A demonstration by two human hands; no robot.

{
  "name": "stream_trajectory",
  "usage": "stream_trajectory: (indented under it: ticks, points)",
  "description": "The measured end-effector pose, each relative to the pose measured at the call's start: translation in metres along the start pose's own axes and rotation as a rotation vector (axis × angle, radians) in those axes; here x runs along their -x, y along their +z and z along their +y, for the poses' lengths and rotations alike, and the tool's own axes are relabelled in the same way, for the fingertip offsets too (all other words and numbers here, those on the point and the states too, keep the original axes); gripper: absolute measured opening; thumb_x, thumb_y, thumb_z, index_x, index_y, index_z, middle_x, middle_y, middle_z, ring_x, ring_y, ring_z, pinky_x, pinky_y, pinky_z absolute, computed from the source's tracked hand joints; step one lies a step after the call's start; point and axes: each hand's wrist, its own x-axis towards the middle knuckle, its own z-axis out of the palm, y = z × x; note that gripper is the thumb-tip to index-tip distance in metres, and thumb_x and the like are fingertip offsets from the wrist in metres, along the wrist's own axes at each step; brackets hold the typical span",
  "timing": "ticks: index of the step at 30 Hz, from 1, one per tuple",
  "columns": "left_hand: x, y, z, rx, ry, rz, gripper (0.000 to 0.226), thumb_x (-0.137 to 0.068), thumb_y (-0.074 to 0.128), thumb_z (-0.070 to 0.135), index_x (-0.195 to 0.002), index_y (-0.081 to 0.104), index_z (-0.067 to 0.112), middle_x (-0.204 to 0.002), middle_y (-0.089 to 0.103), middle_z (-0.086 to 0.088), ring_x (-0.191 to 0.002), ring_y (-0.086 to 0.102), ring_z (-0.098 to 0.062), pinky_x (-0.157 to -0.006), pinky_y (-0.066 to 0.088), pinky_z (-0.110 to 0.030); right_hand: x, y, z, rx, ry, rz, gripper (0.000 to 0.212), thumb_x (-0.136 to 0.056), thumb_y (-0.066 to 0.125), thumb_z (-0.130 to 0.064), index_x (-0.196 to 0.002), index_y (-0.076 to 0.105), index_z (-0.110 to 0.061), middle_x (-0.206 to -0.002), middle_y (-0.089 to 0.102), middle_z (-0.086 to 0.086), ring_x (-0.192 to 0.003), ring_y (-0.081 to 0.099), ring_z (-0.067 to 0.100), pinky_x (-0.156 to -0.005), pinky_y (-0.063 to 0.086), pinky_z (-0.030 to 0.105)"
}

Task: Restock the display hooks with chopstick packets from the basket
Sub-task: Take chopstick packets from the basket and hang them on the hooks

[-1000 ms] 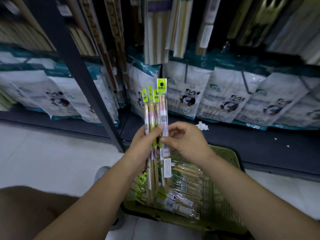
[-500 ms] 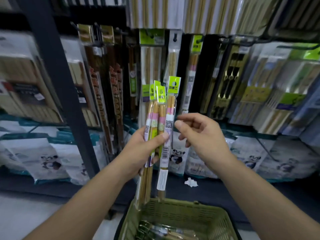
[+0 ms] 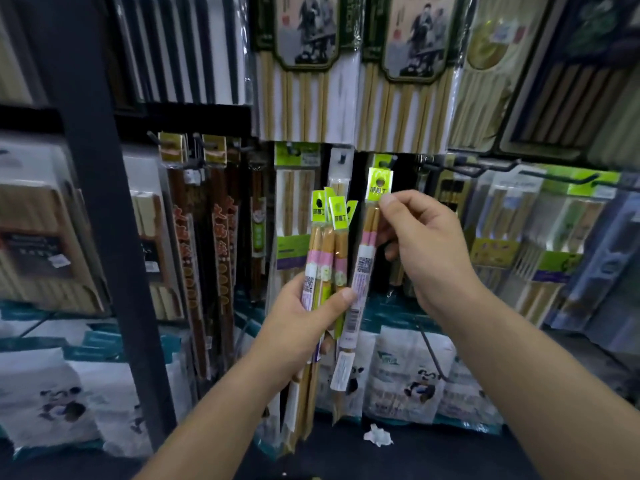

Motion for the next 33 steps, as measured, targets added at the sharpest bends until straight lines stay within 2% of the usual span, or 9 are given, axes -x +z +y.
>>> stream_trajectory:
  ticks: [3,5,8,12,15,21,23,27,33]
  points:
    - [-0.002,-0.003,0.001,0.028,-0.014,0.042,0.041,-0.080,0.079,0.048,-0.109,0.065,0.023,-0.090,0.076,-0.005,-0.061,0.053,-0.027,-0.048,0.046,-0.033,-0.016,-0.004,-0.006,0.001,-0.019,0.066,0.037,-0.102,0.058,-0.023,-0.067,0.071,-0.028,-0.070,0.066,0.004,-0.060,0.060,0.009,-0.052,0.045,0.016]
    - [-0.002,-0.004,0.001,0.041,-0.007,0.043,0.043,-0.081,0.080,0.047,-0.111,0.065,0.019,-0.090,0.076,-0.007,-0.062,0.054,-0.024,-0.048,0.046,-0.032,-0.023,-0.005,-0.007,0.035,-0.026,0.095,0.036,-0.102,0.058,-0.026,-0.069,0.069,-0.024,-0.066,0.062,0.000,-0.058,0.056,0.008,-0.053,0.044,0.016]
    - [-0.004,-0.003,0.001,0.044,-0.002,0.046,0.037,-0.085,0.079,0.040,-0.110,0.065,0.018,-0.089,0.075,-0.007,-0.063,0.056,-0.020,-0.047,0.046,-0.030,-0.030,-0.006,-0.004,0.049,-0.034,0.131,0.034,-0.102,0.058,-0.026,-0.073,0.067,-0.013,-0.062,0.057,-0.002,-0.053,0.052,0.007,-0.051,0.043,0.017]
    - [-0.005,-0.004,0.000,0.040,-0.009,0.050,0.032,-0.087,0.077,0.037,-0.110,0.065,0.018,-0.089,0.075,-0.008,-0.064,0.057,-0.019,-0.047,0.046,-0.031,-0.035,-0.006,-0.002,0.041,-0.036,0.151,0.036,-0.102,0.058,-0.026,-0.079,0.065,0.001,-0.066,0.057,0.006,-0.052,0.051,0.008,-0.053,0.043,0.018]
    - [-0.005,-0.003,0.002,0.037,-0.007,0.046,0.043,-0.078,0.077,0.045,-0.110,0.065,0.018,-0.087,0.075,-0.006,-0.062,0.057,-0.018,-0.047,0.046,-0.030,-0.038,-0.006,-0.001,0.068,-0.044,0.162,0.037,-0.102,0.058,-0.027,-0.076,0.065,-0.001,-0.065,0.056,0.005,-0.056,0.048,0.010,-0.056,0.043,0.021]
    - [-0.006,-0.003,0.004,0.051,-0.005,0.053,0.048,-0.074,0.077,0.047,-0.110,0.065,0.016,-0.087,0.075,-0.006,-0.063,0.060,-0.012,-0.047,0.047,-0.028,-0.042,-0.004,0.010,0.113,-0.061,0.179,0.037,-0.101,0.059,-0.021,-0.068,0.064,-0.007,-0.050,0.050,-0.013,-0.046,0.049,-0.003,-0.054,0.046,0.006]
    - [-0.006,-0.003,0.005,0.054,-0.005,0.051,0.048,-0.074,0.077,0.047,-0.109,0.065,0.016,-0.088,0.075,-0.005,-0.064,0.060,-0.012,-0.047,0.047,-0.028,-0.044,-0.004,0.016,0.192,-0.067,0.182,0.034,-0.101,0.059,-0.025,-0.070,0.067,-0.012,-0.052,0.054,-0.013,-0.050,0.051,-0.003,-0.056,0.047,0.008]
    - [-0.005,-0.002,0.006,0.042,-0.004,0.049,0.035,-0.085,0.076,0.038,-0.108,0.065,0.015,-0.090,0.076,-0.007,-0.063,0.058,-0.013,-0.047,0.047,-0.028,-0.048,-0.003,0.024,0.283,-0.085,0.200,0.029,-0.101,0.060,-0.031,-0.075,0.070,-0.021,-0.053,0.057,-0.016,-0.049,0.050,-0.003,-0.048,0.039,0.009]
    - [-0.003,-0.003,0.011,0.042,0.002,0.044,0.025,-0.091,0.072,0.030,-0.109,0.065,0.013,-0.090,0.076,-0.008,-0.060,0.057,-0.014,-0.046,0.046,-0.027,-0.036,-0.004,0.025,0.284,-0.086,0.285,0.023,-0.097,0.065,-0.034,-0.077,0.066,-0.022,-0.062,0.059,-0.016,-0.060,0.053,-0.004,-0.054,0.040,0.007]
